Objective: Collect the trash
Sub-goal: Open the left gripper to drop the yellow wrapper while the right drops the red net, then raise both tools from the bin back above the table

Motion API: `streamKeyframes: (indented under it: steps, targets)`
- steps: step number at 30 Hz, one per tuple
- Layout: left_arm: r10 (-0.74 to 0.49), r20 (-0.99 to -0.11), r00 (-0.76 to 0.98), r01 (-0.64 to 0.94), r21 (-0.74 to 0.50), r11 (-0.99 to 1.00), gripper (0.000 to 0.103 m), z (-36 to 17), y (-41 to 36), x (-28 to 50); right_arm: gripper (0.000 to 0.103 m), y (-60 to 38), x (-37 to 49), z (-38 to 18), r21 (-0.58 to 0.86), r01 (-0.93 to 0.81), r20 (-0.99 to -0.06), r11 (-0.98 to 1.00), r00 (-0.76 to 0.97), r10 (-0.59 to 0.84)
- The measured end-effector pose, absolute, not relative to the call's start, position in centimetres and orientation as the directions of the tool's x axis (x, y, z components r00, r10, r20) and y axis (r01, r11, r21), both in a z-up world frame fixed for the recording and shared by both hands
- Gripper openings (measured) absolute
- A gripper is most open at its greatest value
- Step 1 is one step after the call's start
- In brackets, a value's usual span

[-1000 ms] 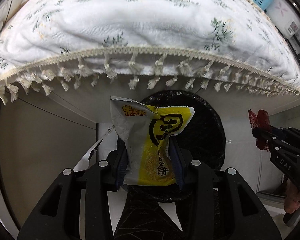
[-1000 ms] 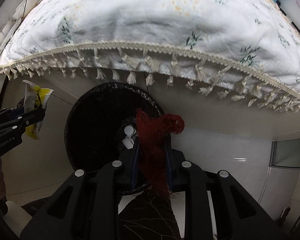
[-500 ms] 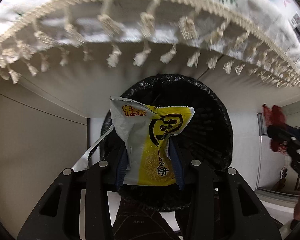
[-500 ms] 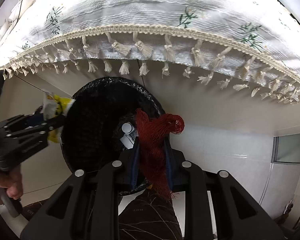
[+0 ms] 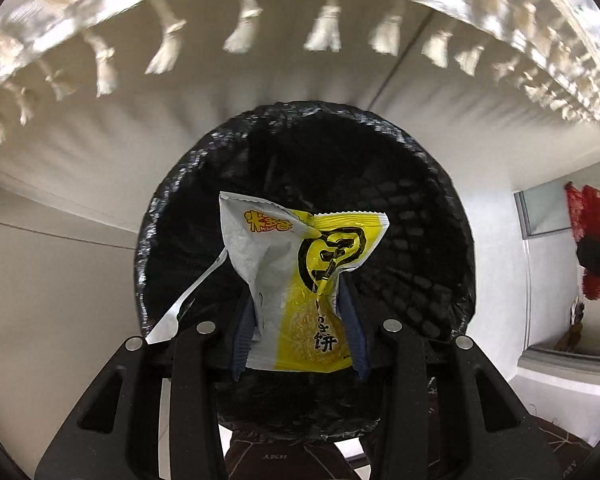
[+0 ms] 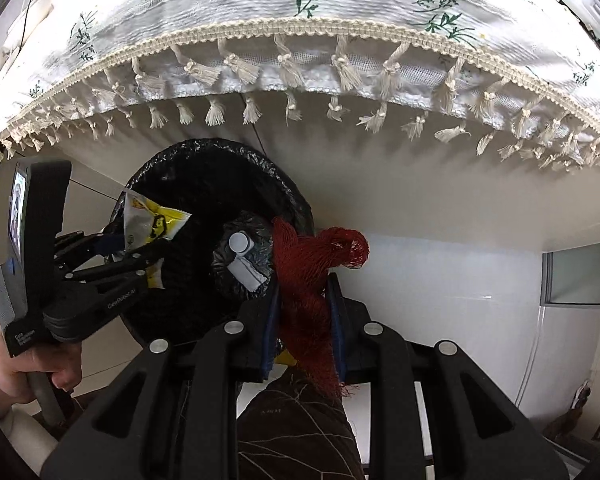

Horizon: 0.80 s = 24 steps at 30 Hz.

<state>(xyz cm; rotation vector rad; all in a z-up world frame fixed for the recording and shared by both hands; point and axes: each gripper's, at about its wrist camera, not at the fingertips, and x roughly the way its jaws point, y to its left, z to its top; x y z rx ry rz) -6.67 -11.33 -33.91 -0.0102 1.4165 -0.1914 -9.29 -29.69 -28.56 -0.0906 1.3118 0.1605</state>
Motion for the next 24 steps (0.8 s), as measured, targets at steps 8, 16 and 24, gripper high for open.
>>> streamKeyframes:
  steps: [8,16,24]
  targets:
    - [-0.161,-0.964,0.211,0.146,-0.132,0.98,0.064,-30.6,-10.6,-7.2,0.021,-27.9,-8.3,-29.6,0.04,-0.19,-0.968,0.981,0.236,0.086]
    - [-0.131,-0.949,0.285,0.051,-0.122,0.991,0.096,-27.3,-7.3,-7.8,0.021,-24.8,-7.2,-30.7,0.05,-0.239,-0.97,0.97,0.222,0.104]
    - [-0.103,-0.943,0.318,-0.045,-0.124,0.991,0.097,-24.7,-4.0,-8.4,0.021,-21.4,-5.8,-32.8,0.044,-0.289,-0.972,0.956,0.207,0.108]
